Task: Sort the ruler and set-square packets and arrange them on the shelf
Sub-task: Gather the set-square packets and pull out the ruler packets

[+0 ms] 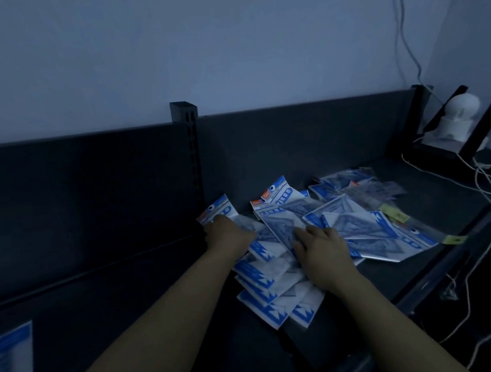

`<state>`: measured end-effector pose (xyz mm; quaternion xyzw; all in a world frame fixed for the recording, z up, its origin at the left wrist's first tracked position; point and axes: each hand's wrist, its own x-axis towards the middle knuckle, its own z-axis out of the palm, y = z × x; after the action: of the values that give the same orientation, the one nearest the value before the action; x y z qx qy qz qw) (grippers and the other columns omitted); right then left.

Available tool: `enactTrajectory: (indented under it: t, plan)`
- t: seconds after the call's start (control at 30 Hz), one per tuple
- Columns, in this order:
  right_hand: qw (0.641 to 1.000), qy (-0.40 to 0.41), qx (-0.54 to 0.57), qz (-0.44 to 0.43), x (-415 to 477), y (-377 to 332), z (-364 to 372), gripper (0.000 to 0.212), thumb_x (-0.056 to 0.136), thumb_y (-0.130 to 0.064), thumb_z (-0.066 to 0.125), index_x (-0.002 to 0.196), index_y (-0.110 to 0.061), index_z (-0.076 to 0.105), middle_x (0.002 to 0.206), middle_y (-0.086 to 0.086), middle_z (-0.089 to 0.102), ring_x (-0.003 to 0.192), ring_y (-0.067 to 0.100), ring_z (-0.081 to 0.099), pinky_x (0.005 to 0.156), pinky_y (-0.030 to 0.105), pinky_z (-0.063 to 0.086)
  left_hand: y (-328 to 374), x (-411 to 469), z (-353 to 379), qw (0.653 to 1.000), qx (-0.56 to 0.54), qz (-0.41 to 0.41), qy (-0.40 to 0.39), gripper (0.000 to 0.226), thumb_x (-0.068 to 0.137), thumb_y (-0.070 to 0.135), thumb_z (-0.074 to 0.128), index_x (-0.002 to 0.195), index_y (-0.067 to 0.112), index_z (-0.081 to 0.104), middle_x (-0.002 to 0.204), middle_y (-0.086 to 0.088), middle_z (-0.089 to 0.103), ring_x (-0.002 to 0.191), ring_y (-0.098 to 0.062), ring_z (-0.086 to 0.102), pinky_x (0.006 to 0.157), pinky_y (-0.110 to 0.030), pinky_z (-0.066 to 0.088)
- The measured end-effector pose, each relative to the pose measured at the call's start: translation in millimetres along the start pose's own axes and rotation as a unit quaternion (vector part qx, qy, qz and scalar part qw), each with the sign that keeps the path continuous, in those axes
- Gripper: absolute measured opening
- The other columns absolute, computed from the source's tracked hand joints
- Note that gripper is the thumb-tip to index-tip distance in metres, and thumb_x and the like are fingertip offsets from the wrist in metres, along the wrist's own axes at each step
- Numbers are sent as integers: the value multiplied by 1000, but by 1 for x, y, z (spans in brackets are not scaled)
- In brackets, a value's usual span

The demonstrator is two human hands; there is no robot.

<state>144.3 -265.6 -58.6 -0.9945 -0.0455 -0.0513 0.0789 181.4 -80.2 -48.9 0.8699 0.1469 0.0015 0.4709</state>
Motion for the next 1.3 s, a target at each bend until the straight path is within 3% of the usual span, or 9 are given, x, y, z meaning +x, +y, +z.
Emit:
enactTrajectory:
  t: [0.17, 0.33, 0.43, 0.57, 0.67, 0.8, 0.97, 1.1, 1.3]
  plan:
    - [999, -4, 33, -10, -2, 3, -5, 44, 101, -43, 28, 144, -36, 33, 152, -1, 31, 133, 27, 24, 107, 37, 23, 0, 5, 5, 988, -151, -26, 5, 48, 74, 13, 79, 113, -6, 58, 115, -23, 63, 101, -33, 64, 89, -42, 55]
    - [999, -13, 25, -21, 1, 2, -6, 43, 101, -42, 28, 142, -35, 36, 152, 1, 30, 132, 29, 25, 106, 39, 23, -5, 7, 2, 989, 137, 23, 42, 77, 72, 56, 72, 129, 10, 50, 143, -14, 40, 127, -32, 42, 100, -35, 40]
    - [999, -23, 27, -41, 3, -3, -8, 39, 101, -40, 28, 135, -30, 44, 151, -1, 32, 130, 29, 27, 104, 40, 24, -8, 4, -5, 966, 251, 51, -20, 79, 72, 72, 60, 129, 18, 53, 140, -8, 46, 124, -28, 47, 99, -35, 43]
    - [994, -18, 66, -85, 4, -6, -6, 34, 101, -32, 33, 121, -17, 57, 131, 1, 52, 125, 25, 40, 105, 36, 29, -10, -9, -8, 941, 315, 115, -42, 61, 84, 65, 51, 127, 22, 57, 133, -4, 55, 119, -24, 52, 98, -36, 44]
    - [990, -6, 103, -96, 2, -4, -5, 27, 95, -30, 46, 93, -9, 64, 98, 7, 64, 97, 27, 57, 82, 34, 43, -13, -28, -13, 923, 346, 166, -18, 54, 89, 59, 49, 133, 27, 49, 135, -1, 54, 125, -22, 49, 102, -33, 38]
    - [988, 1, 127, -89, -4, -4, -9, 32, 88, -41, 57, 104, -15, 66, 106, 5, 65, 98, 23, 58, 83, 33, 47, -11, -33, -31, 945, 286, 160, 2, 48, 83, 56, 60, 123, 29, 58, 122, 1, 63, 112, -21, 56, 91, -28, 45]
    - [988, -2, 113, -101, -8, -6, -6, 41, 92, -43, 53, 119, -12, 60, 121, 6, 59, 114, 27, 51, 95, 34, 39, -13, -20, -36, 955, 287, 45, -54, 94, 60, 70, 70, 135, 21, 42, 135, -9, 47, 120, -28, 47, 99, -36, 44]
    - [992, -1, 100, -72, -11, -9, -3, 50, 93, -47, 49, 136, -20, 48, 140, 5, 48, 128, 28, 41, 107, 39, 30, -15, -16, -32, 986, 153, 63, -16, 63, 79, 23, 76, 131, 8, 44, 124, -10, 57, 99, -18, 55, 80, -26, 47]
    - [993, 12, 106, -39, -17, -15, -14, 53, 91, -45, 55, 139, -27, 44, 146, 3, 41, 132, 28, 36, 106, 38, 26, -18, -11, -33, 971, 235, 35, 26, 37, 94, 29, 56, 122, 7, 47, 126, -15, 47, 88, -22, 51, 64, -30, 44]
